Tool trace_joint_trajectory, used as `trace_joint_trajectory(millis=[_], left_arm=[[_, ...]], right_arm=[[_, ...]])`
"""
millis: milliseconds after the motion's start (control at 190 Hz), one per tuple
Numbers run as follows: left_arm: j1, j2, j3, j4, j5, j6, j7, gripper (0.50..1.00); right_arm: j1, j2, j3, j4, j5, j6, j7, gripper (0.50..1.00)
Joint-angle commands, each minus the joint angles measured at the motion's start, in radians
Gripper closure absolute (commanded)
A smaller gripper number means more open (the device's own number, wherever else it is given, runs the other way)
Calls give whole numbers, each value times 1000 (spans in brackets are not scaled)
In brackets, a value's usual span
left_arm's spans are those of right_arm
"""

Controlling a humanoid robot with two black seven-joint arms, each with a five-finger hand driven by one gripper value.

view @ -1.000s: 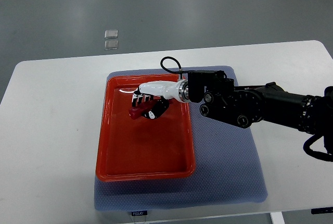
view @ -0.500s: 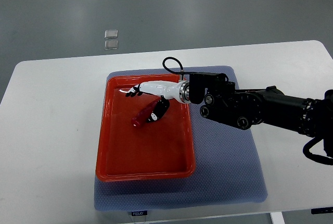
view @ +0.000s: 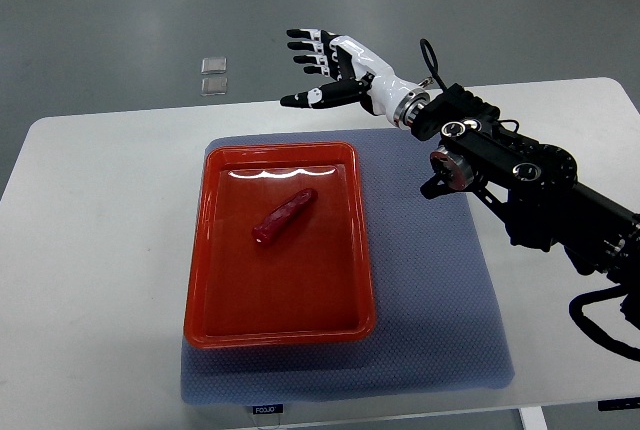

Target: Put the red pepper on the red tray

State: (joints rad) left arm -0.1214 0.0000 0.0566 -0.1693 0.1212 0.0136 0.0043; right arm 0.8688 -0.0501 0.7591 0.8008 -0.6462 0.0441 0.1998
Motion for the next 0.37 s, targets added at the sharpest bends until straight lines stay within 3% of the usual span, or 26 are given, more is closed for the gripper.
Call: trace_joint_trajectory(millis=[0,53,58,142,368], left_arm=[[0,0,0,1,0,0,0,500],[0,0,0,1,0,0,0,500],[0,0,0,2,0,0,0,500],[0,0,0,2,0,0,0,500],[0,0,0,1,0,0,2,500]], right_arm=[[-91,3,186,-2,189,8,17,597],[-99,3,201,-2,211,11,20,597],[-131,1,250,-5,317,34,24,595],[-185,0,270,-25,454,102,26,593],[-217,0,279,-153,517,241,26,593]])
